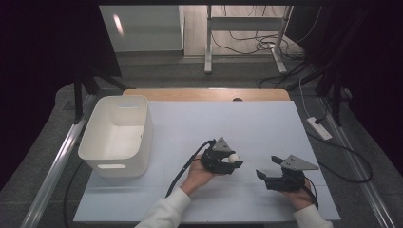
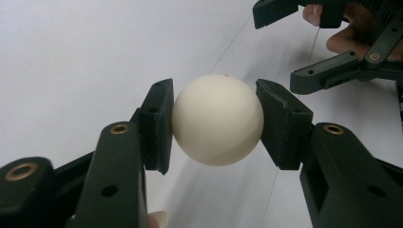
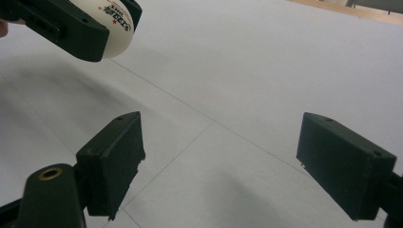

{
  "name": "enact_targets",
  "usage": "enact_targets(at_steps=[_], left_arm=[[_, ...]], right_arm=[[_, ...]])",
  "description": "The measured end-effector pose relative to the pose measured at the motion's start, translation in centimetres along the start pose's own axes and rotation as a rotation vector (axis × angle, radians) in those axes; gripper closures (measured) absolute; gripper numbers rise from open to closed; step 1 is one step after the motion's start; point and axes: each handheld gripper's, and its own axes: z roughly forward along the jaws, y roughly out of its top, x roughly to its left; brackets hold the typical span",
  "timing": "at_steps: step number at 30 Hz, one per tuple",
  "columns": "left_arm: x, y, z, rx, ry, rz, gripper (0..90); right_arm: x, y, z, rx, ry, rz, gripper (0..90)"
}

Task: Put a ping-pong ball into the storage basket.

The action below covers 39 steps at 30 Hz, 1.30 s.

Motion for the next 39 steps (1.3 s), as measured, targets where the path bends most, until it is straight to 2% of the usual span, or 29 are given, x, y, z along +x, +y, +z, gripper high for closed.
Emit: enact_targets(at_steps=[39], left_arm=[[0.4, 0.3, -1.4, -0.034, 0.019, -0.007, 50.7]], right_arm=[[0.0, 0.0, 0.0, -0.002, -0.001, -0.002, 15.7]])
